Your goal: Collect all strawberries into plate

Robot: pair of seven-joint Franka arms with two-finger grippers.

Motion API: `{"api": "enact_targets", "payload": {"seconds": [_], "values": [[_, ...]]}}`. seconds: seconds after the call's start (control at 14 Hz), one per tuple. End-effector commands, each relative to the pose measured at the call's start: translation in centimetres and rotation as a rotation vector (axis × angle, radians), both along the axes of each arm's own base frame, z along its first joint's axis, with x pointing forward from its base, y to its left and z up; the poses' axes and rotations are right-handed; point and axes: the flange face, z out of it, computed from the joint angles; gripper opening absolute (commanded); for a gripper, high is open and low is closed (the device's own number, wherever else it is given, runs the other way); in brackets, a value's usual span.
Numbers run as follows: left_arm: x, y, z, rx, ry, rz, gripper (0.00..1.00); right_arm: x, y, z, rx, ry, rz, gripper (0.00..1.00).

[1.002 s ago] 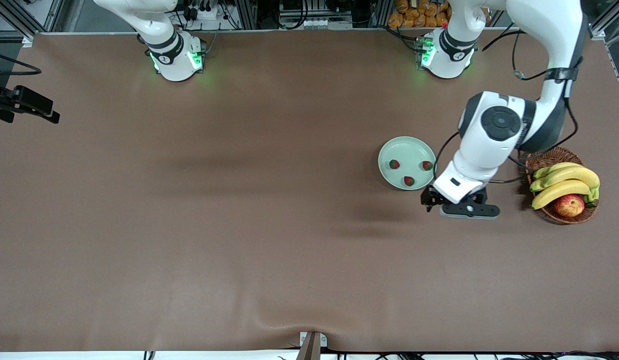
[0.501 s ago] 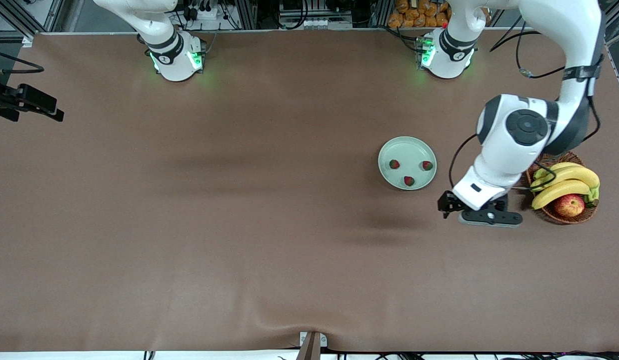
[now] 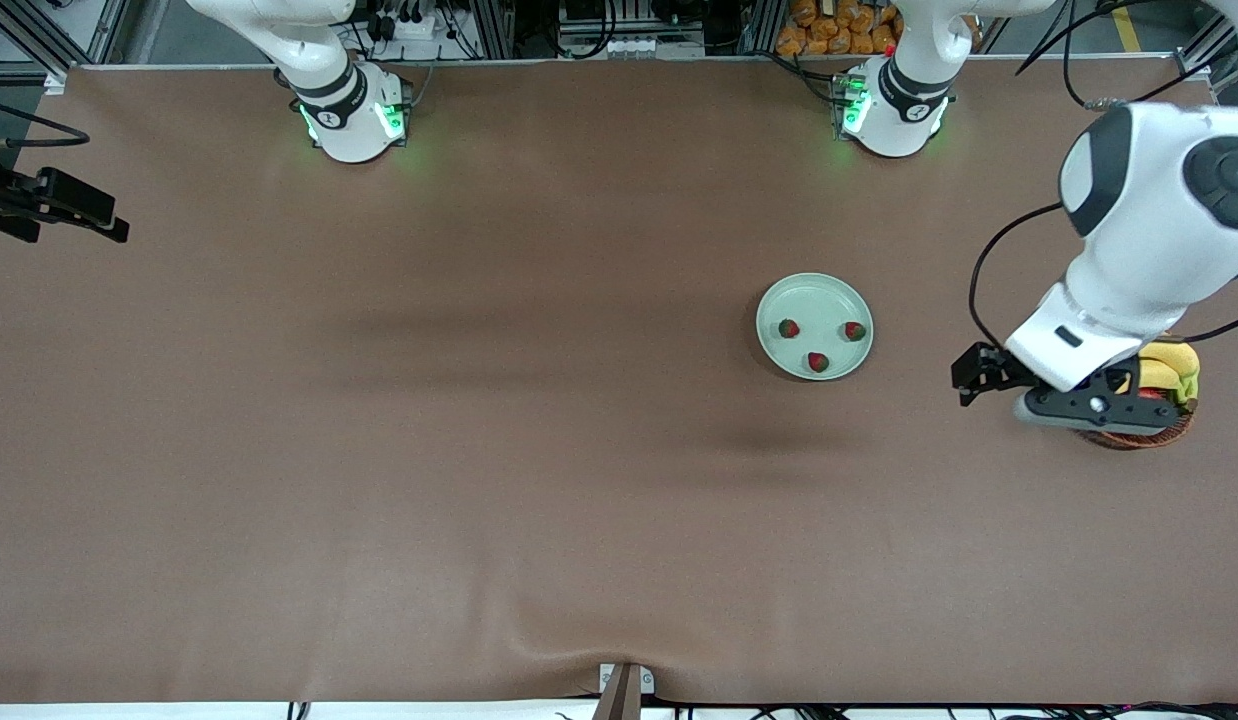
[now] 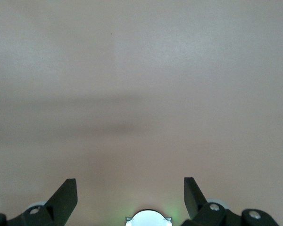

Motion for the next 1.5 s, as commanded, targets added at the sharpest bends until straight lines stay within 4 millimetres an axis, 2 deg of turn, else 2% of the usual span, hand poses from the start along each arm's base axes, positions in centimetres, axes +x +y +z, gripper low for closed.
{"api": "enact_targets", "payload": {"seconds": [0.0,0.21,0.57,0.79,1.0,1.43], "values": [[-1.0,0.2,1.4,-0.009,0.028,-0.011,1.0,-0.5,0.2,0.3,0.011,-0.002,-0.011,1.0],[-1.6,0.4,2.3,-0.005,0.039,-0.01,1.0,-0.5,0.2,0.3,0.01,-0.002,-0.011,1.0],[-2.7,0.5,5.2,-0.003,0.037,-0.007,1.0,-0.6,-0.3,0.5,-0.007,-0.003,-0.021,1.0],[-3.1,-0.5,6.9,-0.066,0.055,0.003,1.0,-0.5,-1.1,0.6,-0.011,-0.011,-0.037,1.0],[-3.5,-1.0,8.3,-0.065,0.051,-0.006,1.0,-0.5,-0.9,0.6,-0.047,-0.009,-0.031,1.0],[-3.8,-1.1,8.7,-0.063,0.062,-0.01,1.0,-0.5,-0.8,0.5,-0.049,-0.009,-0.029,1.0]]}}
